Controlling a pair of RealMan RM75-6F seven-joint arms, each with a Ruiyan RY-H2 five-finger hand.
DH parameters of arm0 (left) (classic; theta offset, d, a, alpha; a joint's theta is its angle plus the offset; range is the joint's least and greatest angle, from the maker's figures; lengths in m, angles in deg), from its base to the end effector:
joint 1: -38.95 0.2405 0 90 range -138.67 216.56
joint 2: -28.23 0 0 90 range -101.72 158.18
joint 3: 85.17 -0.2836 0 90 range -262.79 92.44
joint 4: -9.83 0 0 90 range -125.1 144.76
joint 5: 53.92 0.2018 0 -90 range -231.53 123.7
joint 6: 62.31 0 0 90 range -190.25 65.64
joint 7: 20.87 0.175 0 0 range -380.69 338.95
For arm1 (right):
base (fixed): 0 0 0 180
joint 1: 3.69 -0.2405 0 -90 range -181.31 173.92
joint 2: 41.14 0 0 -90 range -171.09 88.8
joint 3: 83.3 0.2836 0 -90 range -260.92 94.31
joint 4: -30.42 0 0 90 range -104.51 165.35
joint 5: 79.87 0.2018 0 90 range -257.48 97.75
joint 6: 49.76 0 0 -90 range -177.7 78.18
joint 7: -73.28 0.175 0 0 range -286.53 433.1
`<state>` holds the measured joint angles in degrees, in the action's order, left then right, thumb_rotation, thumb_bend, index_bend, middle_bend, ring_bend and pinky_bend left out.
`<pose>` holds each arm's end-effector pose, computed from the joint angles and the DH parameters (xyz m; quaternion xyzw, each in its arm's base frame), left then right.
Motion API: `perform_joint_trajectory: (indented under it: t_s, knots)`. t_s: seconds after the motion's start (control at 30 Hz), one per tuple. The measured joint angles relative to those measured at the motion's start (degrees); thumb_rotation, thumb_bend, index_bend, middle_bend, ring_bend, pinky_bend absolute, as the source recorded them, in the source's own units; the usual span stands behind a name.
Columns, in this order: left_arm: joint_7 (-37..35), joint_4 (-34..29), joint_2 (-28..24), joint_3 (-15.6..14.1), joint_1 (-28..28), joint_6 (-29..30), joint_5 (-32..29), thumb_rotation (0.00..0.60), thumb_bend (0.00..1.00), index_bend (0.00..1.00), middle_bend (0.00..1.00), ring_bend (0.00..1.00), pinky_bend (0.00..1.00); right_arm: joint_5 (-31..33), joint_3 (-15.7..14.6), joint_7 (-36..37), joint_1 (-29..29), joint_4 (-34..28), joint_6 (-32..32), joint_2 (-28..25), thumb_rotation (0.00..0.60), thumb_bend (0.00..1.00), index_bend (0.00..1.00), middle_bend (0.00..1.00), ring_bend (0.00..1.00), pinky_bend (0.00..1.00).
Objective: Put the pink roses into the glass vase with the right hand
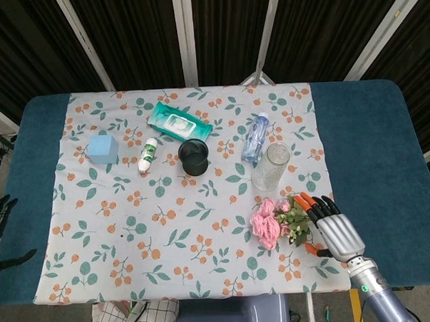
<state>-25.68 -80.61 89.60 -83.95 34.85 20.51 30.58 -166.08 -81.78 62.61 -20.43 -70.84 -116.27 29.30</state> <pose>-0.3538 0.2034 0.1904 -0.5912 -0.4169 -0.3623 0.5877 -0.2539 -0.2510 0.0724 0.7129 -0.4161 0.3649 0.4307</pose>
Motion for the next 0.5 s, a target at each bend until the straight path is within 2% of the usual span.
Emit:
perform_joint_trajectory:
  t_s: [0.3,0.5]
  knots:
    - [-0.9,0.2,-0.2,0.0,-0.1,-0.4,-0.1,0.6,0.0,0.0,0.0,0.0,0.0,5.5,1.1,-4.1,-3.4,4.1,5.6,6.2,0.6,0.29,0.0,0.09,0.09,0.02]
    - [-1.2,0.3,-0.3,-0.4,-0.3,-0.8,0.6,0.6,0.0,0.0,0.0,0.0,0.0,8.3,1.8,-5.8,-5.2,6.8,7.9,9.6,0.6,0.29,0.0,0.16,0.16,0.07]
